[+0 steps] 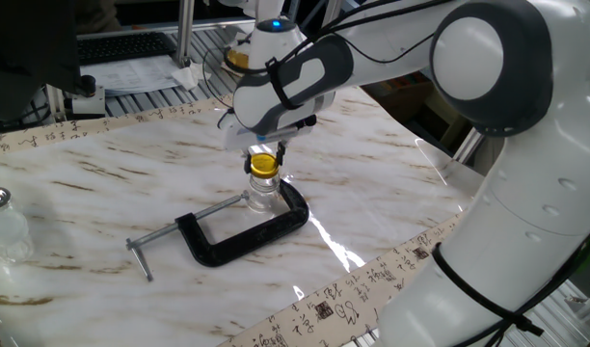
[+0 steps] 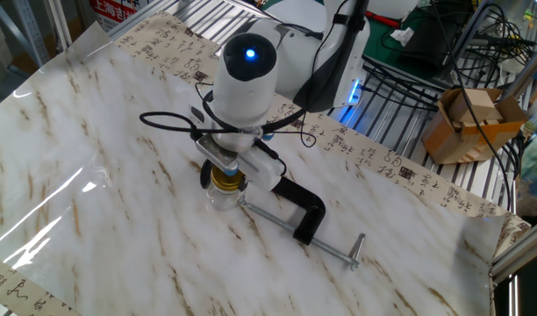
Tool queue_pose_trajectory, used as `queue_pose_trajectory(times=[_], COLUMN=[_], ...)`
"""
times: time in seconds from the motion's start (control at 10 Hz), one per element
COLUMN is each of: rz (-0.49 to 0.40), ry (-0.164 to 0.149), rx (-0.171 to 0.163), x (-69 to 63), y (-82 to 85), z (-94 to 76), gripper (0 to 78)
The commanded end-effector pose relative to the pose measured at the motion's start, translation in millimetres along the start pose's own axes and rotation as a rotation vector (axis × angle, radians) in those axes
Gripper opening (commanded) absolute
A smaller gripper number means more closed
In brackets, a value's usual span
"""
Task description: Unscrew the lid from the jar
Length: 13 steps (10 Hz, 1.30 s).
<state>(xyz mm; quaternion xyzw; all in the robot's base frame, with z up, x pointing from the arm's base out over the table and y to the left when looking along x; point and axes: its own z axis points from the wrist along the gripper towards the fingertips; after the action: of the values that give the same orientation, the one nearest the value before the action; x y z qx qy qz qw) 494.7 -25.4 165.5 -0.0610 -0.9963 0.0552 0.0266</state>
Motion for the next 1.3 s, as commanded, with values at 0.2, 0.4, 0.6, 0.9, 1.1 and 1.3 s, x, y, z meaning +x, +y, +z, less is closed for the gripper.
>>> queue_pose_trajectory(times=[0.2,0.4,0.6,0.9,1.1,1.3], rz=[0.362,0.476,0.468,0.455,0.448,0.398], ry=[0.027,0.034,0.026,0.011,0.004,-0.001], rx=[-0.084,-0.088,-0.09,-0.086,-0.085,-0.079], x=[-4.7,-19.1,-30.7,-35.1,-37.6,-47.6], y=[17.8,24.9,28.1,46.0,50.5,52.8], z=[-15.8,-22.4,-17.1,-1.8,4.1,12.0], gripper=[1.1,1.1,1.1,1.1,1.1,1.1])
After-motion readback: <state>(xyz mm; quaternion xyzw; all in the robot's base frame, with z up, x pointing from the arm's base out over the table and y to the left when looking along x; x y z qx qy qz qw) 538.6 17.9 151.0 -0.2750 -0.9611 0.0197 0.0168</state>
